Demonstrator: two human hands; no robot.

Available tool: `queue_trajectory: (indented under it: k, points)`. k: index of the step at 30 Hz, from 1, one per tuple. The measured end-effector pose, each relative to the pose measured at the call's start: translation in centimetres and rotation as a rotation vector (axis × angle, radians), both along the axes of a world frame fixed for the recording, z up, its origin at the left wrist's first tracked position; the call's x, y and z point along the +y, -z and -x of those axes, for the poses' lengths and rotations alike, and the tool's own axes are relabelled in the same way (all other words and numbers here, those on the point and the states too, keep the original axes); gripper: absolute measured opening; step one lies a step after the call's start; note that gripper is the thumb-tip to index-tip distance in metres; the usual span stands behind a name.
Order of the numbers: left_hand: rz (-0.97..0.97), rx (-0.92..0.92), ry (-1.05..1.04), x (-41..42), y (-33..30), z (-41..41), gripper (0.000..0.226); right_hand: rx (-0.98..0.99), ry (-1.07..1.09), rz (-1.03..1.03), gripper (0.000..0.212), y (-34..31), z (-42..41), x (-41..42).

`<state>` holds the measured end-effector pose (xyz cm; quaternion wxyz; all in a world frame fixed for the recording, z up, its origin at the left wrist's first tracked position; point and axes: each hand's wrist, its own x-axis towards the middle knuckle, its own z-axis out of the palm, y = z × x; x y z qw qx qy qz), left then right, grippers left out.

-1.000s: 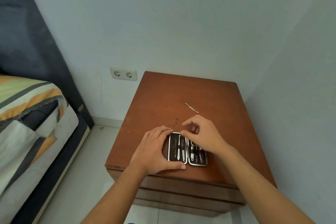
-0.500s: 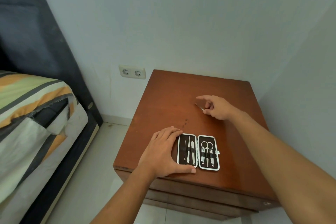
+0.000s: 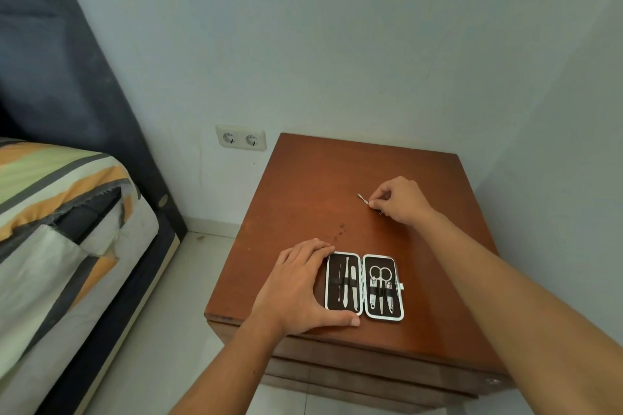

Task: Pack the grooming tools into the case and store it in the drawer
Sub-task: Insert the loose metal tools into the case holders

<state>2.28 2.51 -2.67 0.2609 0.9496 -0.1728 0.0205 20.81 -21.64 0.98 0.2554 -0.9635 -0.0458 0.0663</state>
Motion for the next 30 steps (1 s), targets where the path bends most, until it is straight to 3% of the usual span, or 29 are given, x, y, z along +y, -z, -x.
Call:
queue_trajectory:
  k: [3, 9, 16, 22, 30]
  points:
    - [0.002, -0.004, -0.003, 0.0, 0.0, 0.0, 0.124, -0.030, -0.005, -0.008, 0.007, 0.0, -0.3, 0.1]
    - [0.011, 0.002, -0.004, 0.0, -0.1, 0.1, 0.125, -0.026, -0.198, 0.170, 0.041, -0.3, -1.2, 0.9]
    - [-0.005, 0.006, 0.000, 0.1, 0.0, -0.1, 0.125, -0.034, -0.223, 0.150, 0.010, -0.5, -1.5, 0.6]
    - [0.001, 0.001, -0.001, 0.0, 0.0, -0.1, 0.126, 0.006, -0.157, 0.072, 0.011, 0.0, -1.4, 0.4]
    - [-0.002, -0.002, 0.002, 0.1, 0.1, -0.2, 0.126, 0.119, -0.013, -0.442, 0.014, -1.2, 1.2, -0.6]
